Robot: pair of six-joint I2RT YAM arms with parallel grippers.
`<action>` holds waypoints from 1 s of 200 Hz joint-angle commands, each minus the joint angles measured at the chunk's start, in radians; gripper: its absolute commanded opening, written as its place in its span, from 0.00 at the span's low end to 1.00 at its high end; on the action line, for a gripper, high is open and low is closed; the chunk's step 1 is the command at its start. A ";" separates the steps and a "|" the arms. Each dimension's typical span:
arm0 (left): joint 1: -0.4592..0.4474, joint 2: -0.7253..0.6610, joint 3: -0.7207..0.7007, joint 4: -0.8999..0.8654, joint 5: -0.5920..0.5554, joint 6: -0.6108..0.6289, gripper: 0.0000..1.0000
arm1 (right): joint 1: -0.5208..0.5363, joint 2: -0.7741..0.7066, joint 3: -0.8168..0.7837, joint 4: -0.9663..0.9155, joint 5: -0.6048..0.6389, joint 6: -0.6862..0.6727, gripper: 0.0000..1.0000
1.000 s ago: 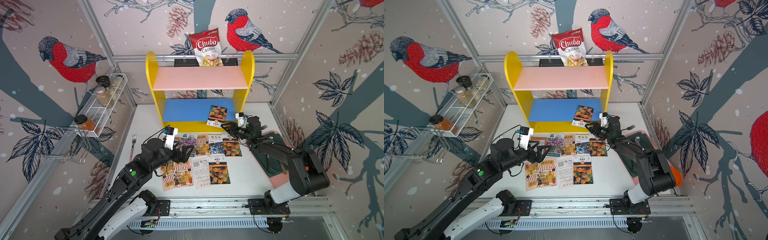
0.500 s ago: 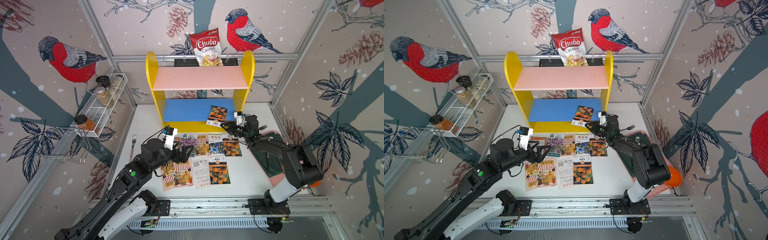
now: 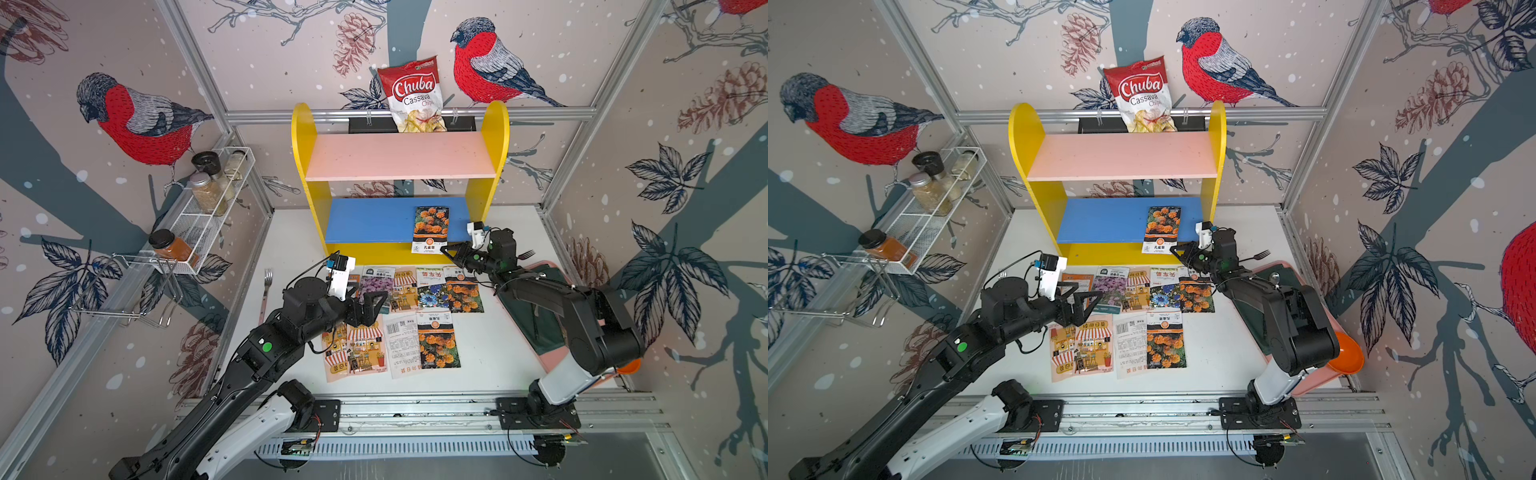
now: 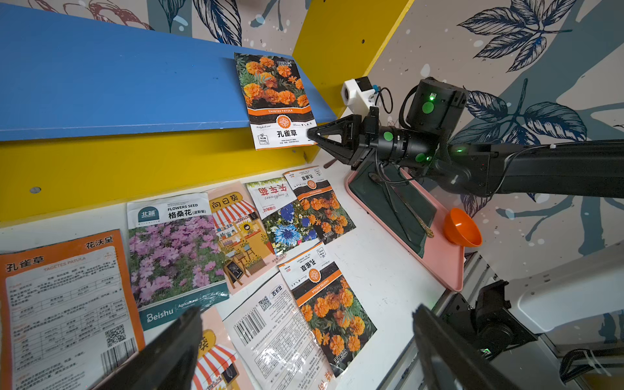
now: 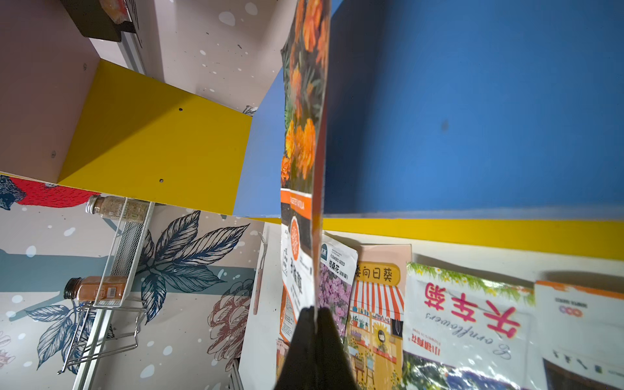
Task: Take the seed bag off the shelf
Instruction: Pick up the seed packet from the shelf.
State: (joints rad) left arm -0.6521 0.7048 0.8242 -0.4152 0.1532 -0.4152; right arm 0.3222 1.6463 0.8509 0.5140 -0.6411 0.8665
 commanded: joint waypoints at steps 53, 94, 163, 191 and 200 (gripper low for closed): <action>0.000 0.003 0.015 -0.004 -0.001 0.031 0.97 | 0.028 -0.175 -0.058 -0.142 -0.019 -0.102 0.00; 0.000 0.006 0.010 0.023 0.039 0.030 0.97 | 0.043 -0.350 -0.123 -0.337 0.012 -0.184 0.00; 0.000 0.000 0.010 0.042 0.091 0.039 0.97 | 0.090 -0.642 -0.226 -0.743 0.147 -0.228 0.00; 0.000 0.004 -0.012 0.063 0.106 0.033 0.97 | 0.110 -0.755 -0.265 -0.843 0.178 -0.199 0.00; 0.000 0.009 -0.025 0.083 0.110 0.014 0.97 | 0.119 -0.794 -0.279 -0.851 0.178 -0.181 0.00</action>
State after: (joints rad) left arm -0.6525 0.7059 0.8204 -0.3912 0.2367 -0.3923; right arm 0.4244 0.9207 0.5949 -0.2352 -0.5011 0.6559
